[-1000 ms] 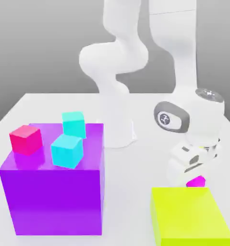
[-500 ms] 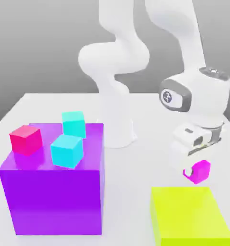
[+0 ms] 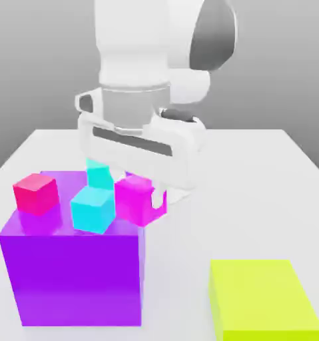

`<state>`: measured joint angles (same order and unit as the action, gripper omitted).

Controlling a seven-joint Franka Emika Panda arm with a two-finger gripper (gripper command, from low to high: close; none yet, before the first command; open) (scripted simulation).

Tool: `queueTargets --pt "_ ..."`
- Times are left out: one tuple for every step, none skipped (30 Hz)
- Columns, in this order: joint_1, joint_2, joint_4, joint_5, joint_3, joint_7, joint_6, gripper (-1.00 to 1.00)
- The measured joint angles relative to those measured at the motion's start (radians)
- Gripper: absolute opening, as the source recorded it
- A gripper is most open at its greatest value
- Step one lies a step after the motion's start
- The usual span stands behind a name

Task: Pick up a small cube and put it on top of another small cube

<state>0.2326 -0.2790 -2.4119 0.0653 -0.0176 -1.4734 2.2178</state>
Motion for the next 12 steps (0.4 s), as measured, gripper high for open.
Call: queueTargets --pt "0.031 -0.018 0.012 -0.004 0.019 -0.042 -0.035 -1.0" --pt "0.063 -0.035 0.021 -0.013 0.036 -0.086 -0.07 -1.0" --pt "0.096 -0.05 0.029 -0.024 0.052 -0.131 -0.105 -1.0" --pt "0.132 -0.06 0.028 -0.047 0.064 -0.183 -0.135 -1.0" --pt "0.162 -0.057 0.016 -0.067 0.075 -0.224 -0.138 -1.0" --pt "0.177 -0.047 -0.003 -0.077 0.081 -0.244 -0.118 -1.0" --pt "0.185 -0.034 -0.025 -0.081 0.084 -0.254 -0.086 -1.0" --pt "0.189 -0.018 -0.05 -0.083 0.085 -0.258 -0.049 -1.0" --pt "0.191 -0.008 -0.066 -0.084 0.086 -0.26 -0.024 1.0" --pt "0.191 -0.008 -0.066 -0.084 0.086 -0.26 -0.024 1.0" --pt "0.191 -0.008 -0.066 -0.084 0.086 -0.26 -0.024 1.0" --pt "0.191 -0.008 -0.066 -0.084 0.086 -0.26 -0.024 1.0"
